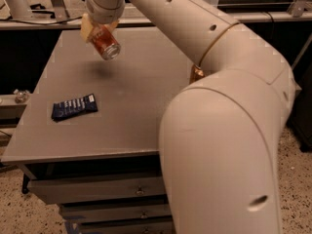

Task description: Place coke can upright

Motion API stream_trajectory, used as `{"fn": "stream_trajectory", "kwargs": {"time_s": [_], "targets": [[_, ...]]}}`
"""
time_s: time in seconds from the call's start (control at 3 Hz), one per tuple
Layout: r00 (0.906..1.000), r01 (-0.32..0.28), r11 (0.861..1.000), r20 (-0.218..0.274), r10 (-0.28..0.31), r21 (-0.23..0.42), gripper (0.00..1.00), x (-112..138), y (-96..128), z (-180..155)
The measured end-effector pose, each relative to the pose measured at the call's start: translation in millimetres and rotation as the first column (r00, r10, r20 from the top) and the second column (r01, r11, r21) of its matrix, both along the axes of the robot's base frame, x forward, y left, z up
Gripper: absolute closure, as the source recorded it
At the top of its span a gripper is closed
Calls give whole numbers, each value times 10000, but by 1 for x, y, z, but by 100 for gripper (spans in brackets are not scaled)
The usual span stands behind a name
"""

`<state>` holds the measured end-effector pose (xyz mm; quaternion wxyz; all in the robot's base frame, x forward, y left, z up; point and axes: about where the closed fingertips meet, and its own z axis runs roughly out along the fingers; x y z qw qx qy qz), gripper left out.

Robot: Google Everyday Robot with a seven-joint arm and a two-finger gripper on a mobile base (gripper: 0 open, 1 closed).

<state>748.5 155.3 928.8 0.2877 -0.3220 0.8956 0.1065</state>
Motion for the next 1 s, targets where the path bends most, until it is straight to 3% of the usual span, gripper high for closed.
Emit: {"fn": "stream_trajectory", "kwargs": {"time_s": [0.33,0.67,1.0], "targets": [[9975,-3,9913,699,-89,1317,100,-9,32,17],[9891,122,9661,1384,-494,2579,100,-4,66,31],[9808,-1,9450,1844,-637,3272,100,4,78,48]]}}
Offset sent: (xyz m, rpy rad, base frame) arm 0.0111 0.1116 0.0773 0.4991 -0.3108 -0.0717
